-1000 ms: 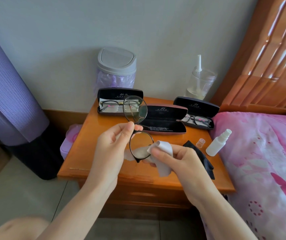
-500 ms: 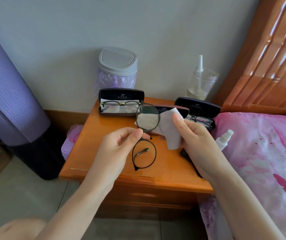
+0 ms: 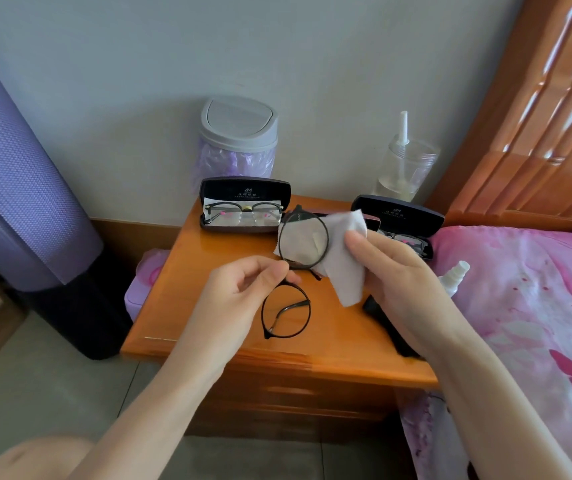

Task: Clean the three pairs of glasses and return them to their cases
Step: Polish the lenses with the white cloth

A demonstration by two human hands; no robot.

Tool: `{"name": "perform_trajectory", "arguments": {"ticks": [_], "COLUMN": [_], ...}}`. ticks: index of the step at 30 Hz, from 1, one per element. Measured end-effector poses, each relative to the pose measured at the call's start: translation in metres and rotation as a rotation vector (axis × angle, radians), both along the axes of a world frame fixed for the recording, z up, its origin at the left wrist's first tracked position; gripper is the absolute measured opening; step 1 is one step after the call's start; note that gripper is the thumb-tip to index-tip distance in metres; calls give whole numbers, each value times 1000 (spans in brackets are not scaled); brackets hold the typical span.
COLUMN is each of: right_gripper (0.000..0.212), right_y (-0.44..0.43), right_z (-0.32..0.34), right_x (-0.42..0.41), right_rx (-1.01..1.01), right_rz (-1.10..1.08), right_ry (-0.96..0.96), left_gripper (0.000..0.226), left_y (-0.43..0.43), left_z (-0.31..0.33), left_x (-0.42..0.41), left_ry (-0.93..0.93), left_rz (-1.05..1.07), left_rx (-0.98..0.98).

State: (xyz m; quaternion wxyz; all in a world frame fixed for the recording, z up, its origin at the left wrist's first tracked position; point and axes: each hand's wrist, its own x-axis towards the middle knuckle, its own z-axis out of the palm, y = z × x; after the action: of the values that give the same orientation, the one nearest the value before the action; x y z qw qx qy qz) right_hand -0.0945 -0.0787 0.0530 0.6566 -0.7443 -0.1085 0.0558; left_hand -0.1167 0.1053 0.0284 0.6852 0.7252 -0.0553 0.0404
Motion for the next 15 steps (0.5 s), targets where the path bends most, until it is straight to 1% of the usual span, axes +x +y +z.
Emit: {"name": "perform_trajectory", "arguments": {"ticks": [4, 8, 12, 15], "right_gripper": [33, 20, 19, 15], "right_y": [4, 8, 5, 3], "right_z": [0, 1, 0, -1], "right_x": [-2, -3, -2, -1], "right_rx": [-40, -72, -72, -33], "right_rz": [-91, -181, -218, -231], "right_ry": [-95, -216, -273, -283], "left_gripper": [23, 26, 25, 24], "left_y": [0, -1, 1, 2], "left_z": [-1, -1, -1, -1], "left_x": [1, 1, 1, 1], "left_ry": [6, 7, -2, 5], "left_rz": [8, 10, 10, 2], "left_rx": [9, 22, 15, 11]}}
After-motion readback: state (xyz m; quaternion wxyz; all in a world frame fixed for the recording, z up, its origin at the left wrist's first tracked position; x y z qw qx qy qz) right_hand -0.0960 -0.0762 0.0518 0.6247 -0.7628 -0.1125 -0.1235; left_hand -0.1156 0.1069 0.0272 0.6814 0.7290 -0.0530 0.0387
